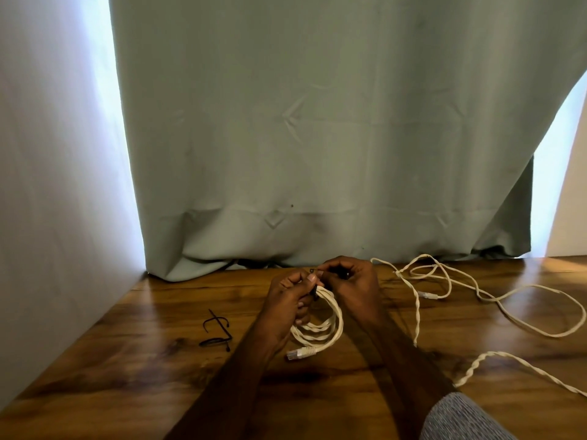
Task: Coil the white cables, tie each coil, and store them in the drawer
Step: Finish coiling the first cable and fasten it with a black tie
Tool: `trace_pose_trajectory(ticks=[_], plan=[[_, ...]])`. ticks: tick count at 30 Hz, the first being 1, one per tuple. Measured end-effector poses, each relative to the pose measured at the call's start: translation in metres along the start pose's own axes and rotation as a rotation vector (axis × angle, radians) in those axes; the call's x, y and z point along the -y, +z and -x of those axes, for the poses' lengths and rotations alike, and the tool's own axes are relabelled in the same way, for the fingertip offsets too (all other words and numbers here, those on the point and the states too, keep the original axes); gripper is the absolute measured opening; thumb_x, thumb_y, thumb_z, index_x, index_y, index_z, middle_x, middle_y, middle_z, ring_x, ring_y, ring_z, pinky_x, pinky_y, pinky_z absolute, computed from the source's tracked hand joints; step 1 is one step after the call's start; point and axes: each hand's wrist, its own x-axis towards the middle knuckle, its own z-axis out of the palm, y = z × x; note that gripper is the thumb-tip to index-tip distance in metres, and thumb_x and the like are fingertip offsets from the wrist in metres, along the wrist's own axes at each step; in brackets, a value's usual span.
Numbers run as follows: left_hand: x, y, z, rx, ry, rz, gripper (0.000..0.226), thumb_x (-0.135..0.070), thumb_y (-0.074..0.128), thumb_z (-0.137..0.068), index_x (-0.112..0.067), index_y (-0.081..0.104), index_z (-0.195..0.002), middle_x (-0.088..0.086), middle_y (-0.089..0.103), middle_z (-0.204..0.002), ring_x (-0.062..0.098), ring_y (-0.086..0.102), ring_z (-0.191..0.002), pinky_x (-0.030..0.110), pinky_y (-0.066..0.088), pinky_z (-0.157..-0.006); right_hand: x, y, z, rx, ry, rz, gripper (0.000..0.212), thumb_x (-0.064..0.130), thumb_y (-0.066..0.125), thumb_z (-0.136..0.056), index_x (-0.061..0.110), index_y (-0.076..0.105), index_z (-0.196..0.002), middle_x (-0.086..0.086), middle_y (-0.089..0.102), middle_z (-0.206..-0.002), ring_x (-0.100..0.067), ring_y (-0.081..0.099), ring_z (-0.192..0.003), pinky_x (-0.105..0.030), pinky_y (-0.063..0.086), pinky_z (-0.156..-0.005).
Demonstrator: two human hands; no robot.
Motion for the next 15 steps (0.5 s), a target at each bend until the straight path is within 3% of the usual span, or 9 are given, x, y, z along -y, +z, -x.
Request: trace_pose_trajectory(ticks=[15], plan=[[0.0013,-0.0001,-0.0008,-0.006,-0.031,-0.014,0.025,-0.020,0.054,-0.099,-0.010,0.066,-0.080,-0.001,0.031,-0.052,0.009,0.022,-0.041,0.022,0.018,-0.043,0.0002,0.0009,0.0005,0.009,-0.007,0.014,0.021,-0.004,0.076,-0.082,0.017,0.079,-0.079,0.000,0.076,-0.074,-0.016,0.072,-0.071,-0.021,0.056,-0.064]])
